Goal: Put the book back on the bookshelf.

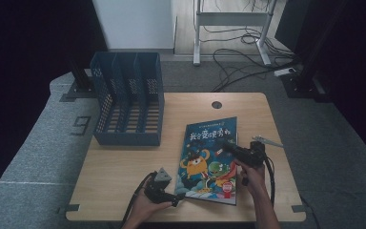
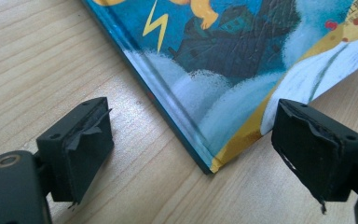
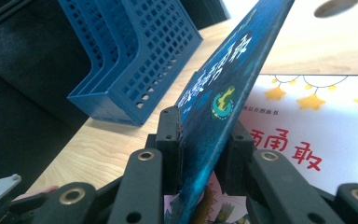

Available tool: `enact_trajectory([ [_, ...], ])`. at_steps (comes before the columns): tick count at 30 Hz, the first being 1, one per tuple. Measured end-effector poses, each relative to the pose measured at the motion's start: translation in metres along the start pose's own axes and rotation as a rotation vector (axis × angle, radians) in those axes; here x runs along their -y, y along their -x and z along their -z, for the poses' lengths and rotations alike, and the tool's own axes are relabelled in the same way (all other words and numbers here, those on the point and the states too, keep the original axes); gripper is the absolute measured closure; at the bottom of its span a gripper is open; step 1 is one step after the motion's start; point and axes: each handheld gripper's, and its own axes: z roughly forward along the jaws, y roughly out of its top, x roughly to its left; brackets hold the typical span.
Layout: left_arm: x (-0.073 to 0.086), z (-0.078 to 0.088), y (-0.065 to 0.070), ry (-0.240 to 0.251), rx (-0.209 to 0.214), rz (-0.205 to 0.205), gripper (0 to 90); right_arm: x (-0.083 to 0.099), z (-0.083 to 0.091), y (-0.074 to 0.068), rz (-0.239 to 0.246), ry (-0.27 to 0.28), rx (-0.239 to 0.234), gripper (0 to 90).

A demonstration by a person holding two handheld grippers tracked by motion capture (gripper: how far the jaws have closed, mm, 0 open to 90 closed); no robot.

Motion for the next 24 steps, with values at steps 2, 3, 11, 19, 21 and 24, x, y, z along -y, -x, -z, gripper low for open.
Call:
enact_trajectory([
  [2,0.000,0.000,0.000,0.000,0.001,0.001,11.7,-0.001,0.001,-0.004,0.023,0.011,-0.007,72.1],
  [3,0.000,0.000,0.000,0.000,0.002,0.003,11.4,-0.002,0.002,-0.006,0.032,0.015,-0.011,72.1],
  [11,-0.001,0.000,0.000,-0.001,0.001,0.008,10.2,-0.005,0.006,-0.020,0.097,0.043,-0.029,72.2],
  [19,-0.001,0.000,0.002,0.005,-0.012,-0.008,11.1,-0.005,0.004,-0.015,0.087,0.033,-0.026,72.2],
  [21,-0.001,0.000,0.004,0.018,-0.035,-0.025,11.0,-0.005,0.004,-0.014,0.083,0.037,-0.025,72.2],
  [24,-0.001,0.000,0.007,0.028,-0.060,-0.046,10.9,-0.006,0.007,-0.018,0.101,0.048,-0.022,72.2],
])
